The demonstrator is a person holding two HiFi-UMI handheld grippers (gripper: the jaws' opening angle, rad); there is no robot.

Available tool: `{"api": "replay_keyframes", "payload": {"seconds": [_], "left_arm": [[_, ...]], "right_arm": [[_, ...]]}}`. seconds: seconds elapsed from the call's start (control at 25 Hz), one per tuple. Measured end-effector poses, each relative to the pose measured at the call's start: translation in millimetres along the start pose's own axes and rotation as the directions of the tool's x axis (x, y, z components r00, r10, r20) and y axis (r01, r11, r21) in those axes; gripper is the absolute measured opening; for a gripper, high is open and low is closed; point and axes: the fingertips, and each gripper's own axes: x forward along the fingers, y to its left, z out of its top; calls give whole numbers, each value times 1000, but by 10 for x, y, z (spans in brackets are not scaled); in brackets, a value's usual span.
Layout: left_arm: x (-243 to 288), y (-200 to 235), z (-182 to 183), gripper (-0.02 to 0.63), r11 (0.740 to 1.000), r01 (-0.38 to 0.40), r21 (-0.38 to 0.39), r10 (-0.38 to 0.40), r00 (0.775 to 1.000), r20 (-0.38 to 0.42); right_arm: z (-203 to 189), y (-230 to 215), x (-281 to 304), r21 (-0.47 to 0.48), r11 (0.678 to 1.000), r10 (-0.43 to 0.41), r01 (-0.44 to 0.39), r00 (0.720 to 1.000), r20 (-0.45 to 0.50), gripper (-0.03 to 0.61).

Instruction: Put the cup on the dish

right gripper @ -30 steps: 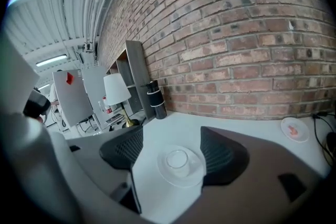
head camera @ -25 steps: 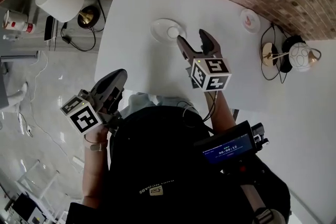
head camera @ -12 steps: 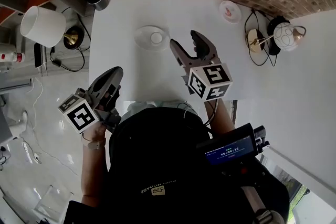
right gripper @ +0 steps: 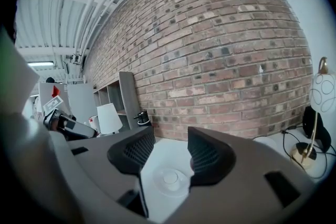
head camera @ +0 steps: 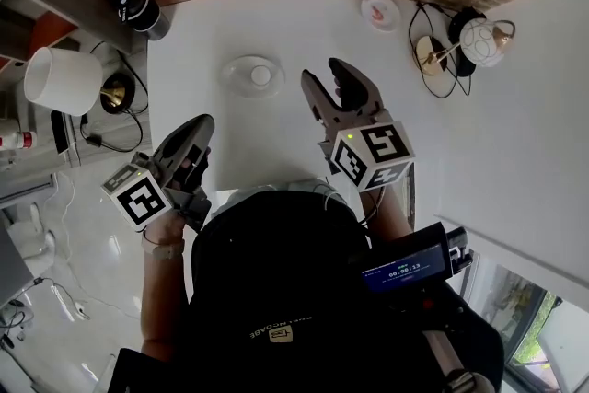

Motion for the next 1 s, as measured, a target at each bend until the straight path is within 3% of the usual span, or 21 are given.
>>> {"api": "replay_keyframes", "payload": {"seconds": [0.52, 1.0], "left_arm": [[249, -11, 134, 6, 994, 107, 15, -106, 992, -75], [413, 71, 246, 6, 991, 130, 7, -129, 986, -107]], "right_arm": [[339, 22, -321, 70, 993, -100, 93, 990, 104, 183], [393, -134, -276, 181, 976, -146, 121, 981, 129, 183]]}}
